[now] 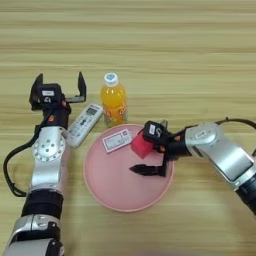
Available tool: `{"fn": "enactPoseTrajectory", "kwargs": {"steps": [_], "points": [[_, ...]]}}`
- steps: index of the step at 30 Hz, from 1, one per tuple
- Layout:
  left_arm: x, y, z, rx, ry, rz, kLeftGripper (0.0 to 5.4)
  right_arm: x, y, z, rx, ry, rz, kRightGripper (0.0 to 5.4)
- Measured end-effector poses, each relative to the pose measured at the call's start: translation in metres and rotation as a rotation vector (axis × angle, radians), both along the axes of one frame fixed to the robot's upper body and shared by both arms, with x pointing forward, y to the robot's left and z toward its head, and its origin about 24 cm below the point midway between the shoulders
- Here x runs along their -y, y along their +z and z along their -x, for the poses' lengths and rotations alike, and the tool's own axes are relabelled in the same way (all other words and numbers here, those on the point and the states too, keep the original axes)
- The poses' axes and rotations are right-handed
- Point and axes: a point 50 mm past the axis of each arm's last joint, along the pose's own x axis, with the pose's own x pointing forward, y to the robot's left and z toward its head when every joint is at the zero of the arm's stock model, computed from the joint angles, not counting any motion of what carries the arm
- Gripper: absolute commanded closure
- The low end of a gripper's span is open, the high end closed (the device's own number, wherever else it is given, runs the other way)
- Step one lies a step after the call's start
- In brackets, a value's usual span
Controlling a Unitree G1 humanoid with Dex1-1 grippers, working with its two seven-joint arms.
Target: Move the objects on the table
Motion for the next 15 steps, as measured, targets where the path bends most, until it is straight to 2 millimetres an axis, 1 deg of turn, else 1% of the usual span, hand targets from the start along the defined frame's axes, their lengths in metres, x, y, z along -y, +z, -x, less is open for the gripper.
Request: {"fn": "enactPoseTrajectory", "kwargs": {"steps": [8,13,15], "points": [[0.001,0.0,0.0,0.0,-0.004,-0.001,0.01,0.003,-0.002,-0.001,-0.011,0.039,0.032,0.0],[0.001,0.0,0.0,0.0,-0.004,-0.001,0.01,0.008,0.0,0.0,0.025,0.07,0.058,0.0],[0.001,0.0,0.0,0.001,-0.003,-0.001,0.01,0.014,0.002,0.001,0.041,0.088,0.076,0.0]]}}
